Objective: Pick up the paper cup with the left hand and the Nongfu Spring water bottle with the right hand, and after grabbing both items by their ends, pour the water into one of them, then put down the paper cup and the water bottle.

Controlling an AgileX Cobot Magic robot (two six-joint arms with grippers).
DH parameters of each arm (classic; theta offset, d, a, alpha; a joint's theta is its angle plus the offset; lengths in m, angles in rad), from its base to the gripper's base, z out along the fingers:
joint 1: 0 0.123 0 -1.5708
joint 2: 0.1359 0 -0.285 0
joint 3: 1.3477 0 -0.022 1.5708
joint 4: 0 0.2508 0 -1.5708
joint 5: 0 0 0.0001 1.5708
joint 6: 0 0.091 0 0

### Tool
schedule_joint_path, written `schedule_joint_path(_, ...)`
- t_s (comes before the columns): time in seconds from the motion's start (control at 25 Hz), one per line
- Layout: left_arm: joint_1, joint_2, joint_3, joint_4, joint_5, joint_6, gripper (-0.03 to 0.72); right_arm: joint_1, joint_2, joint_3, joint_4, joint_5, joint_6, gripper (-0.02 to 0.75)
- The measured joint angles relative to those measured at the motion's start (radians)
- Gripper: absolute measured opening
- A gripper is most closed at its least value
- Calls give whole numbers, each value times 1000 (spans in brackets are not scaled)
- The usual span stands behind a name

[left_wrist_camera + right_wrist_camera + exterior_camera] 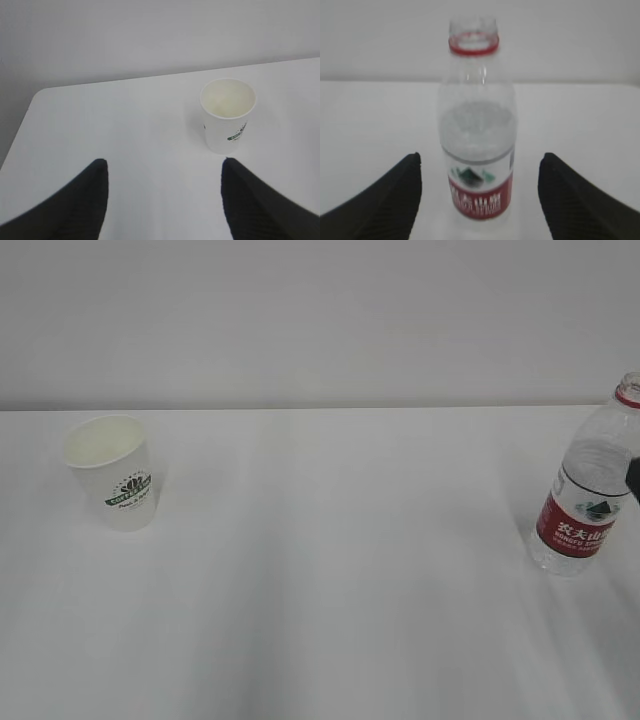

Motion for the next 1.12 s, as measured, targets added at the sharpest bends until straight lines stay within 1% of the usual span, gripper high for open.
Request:
schedule_joint_path(0.16, 0, 2, 0, 2, 2, 0, 516, 0, 0, 138, 0, -80, 38, 549)
schedule_joint_path(0.2, 0, 4, 0, 4, 2, 0, 516, 0, 0, 154, 0, -78, 43, 549)
schedule_joint_path(0.44, 0, 37, 0, 12, 6, 0, 516, 0, 0, 156, -18, -72, 63, 549)
schedule_joint_path(0.6, 0, 55, 0, 12, -13, 0, 516, 0, 0, 156, -18, -94, 63, 526)
schedule_joint_path(0.76, 0, 84, 0, 17, -116, 0, 516, 0, 0, 156, -25, -108, 66, 517)
schedule_joint_path(0.96, 0, 177, 0, 28, -248, 0, 516, 0, 0, 156, -41, -173, 68, 515)
schedule_joint_path(1.12, 0, 274, 0, 4, -425, 0, 516, 0, 0, 156, -61, -227, 69, 515)
